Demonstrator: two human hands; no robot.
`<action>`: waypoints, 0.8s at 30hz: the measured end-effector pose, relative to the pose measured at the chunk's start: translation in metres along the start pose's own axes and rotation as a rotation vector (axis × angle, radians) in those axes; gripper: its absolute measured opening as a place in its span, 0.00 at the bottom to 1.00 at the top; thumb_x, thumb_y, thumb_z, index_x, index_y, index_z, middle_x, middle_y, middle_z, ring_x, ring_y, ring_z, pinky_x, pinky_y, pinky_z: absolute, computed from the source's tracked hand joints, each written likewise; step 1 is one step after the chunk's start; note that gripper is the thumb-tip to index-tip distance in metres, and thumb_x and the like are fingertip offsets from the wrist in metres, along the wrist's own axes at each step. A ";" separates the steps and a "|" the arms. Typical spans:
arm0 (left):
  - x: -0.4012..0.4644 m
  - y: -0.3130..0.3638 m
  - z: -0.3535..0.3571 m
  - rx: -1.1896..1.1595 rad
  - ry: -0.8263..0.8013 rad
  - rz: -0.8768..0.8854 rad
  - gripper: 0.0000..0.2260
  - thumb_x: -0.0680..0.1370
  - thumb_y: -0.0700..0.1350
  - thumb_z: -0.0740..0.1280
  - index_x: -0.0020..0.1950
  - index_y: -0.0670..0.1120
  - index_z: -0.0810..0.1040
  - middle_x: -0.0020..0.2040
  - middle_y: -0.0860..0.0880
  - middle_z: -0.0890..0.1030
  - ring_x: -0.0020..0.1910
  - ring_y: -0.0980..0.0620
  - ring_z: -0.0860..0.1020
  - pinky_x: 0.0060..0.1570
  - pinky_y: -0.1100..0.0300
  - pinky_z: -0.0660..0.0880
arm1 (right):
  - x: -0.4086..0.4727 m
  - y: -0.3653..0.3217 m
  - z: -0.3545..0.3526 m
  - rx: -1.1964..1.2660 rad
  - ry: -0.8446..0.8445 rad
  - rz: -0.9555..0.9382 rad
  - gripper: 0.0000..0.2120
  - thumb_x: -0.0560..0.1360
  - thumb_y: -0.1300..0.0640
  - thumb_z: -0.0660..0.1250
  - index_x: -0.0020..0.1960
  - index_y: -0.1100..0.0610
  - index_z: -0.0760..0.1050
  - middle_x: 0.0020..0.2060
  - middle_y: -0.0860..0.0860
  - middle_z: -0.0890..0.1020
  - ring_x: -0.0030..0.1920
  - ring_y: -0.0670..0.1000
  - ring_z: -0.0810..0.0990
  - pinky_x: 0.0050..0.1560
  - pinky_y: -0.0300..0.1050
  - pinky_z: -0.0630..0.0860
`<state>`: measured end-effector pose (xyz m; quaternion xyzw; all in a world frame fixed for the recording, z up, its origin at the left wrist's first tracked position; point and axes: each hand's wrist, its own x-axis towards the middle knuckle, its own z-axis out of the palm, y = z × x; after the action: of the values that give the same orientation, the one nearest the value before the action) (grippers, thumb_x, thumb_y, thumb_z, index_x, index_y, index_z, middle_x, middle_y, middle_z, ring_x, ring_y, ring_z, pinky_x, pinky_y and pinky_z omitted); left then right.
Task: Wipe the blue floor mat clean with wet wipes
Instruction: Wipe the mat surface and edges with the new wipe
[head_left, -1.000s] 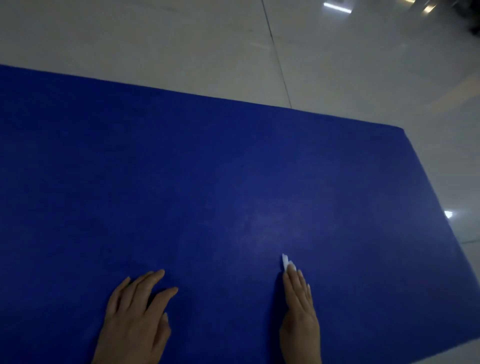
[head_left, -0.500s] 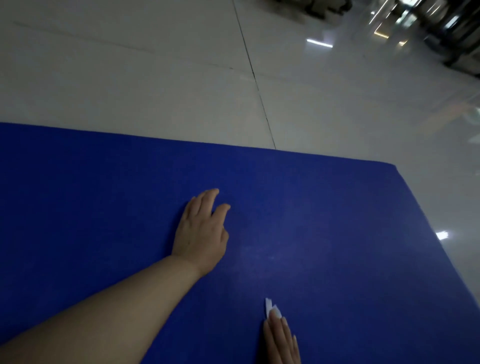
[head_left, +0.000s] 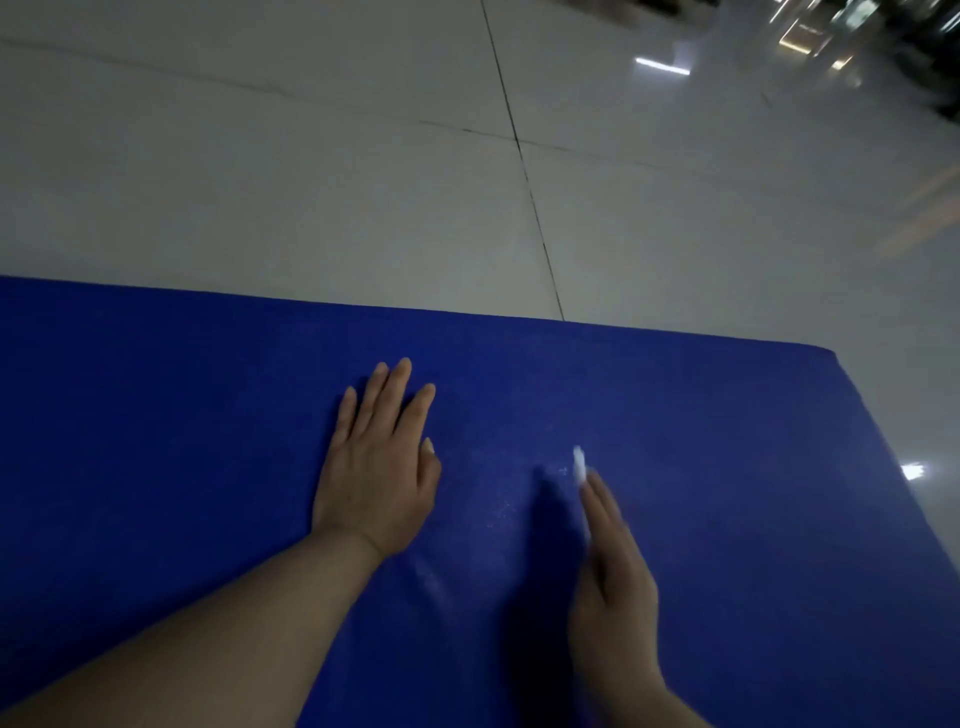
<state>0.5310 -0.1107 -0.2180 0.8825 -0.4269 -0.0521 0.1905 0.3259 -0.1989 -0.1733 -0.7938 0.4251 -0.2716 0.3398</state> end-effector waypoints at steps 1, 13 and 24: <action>0.000 -0.001 0.001 0.003 0.014 -0.011 0.25 0.77 0.50 0.49 0.73 0.44 0.67 0.76 0.43 0.61 0.76 0.47 0.54 0.74 0.48 0.51 | 0.029 -0.008 0.017 -0.058 -0.006 0.074 0.39 0.73 0.78 0.52 0.73 0.42 0.60 0.69 0.33 0.65 0.71 0.34 0.59 0.71 0.31 0.56; 0.005 -0.002 0.007 0.030 -0.012 -0.016 0.24 0.76 0.48 0.51 0.68 0.44 0.74 0.73 0.43 0.67 0.73 0.45 0.62 0.70 0.49 0.54 | 0.166 0.026 0.054 -0.468 -0.180 -0.122 0.37 0.71 0.78 0.54 0.76 0.55 0.60 0.74 0.51 0.64 0.74 0.49 0.58 0.74 0.46 0.56; 0.008 -0.001 0.004 0.064 -0.038 -0.027 0.24 0.76 0.49 0.51 0.66 0.44 0.75 0.73 0.43 0.67 0.73 0.46 0.61 0.70 0.49 0.54 | 0.157 -0.030 0.128 -0.374 -0.561 -0.495 0.35 0.71 0.77 0.58 0.76 0.60 0.57 0.77 0.52 0.55 0.76 0.50 0.53 0.75 0.41 0.48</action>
<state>0.5357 -0.1179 -0.2214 0.8926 -0.4201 -0.0574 0.1533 0.5101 -0.2824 -0.2074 -0.9632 0.1545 -0.0364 0.2168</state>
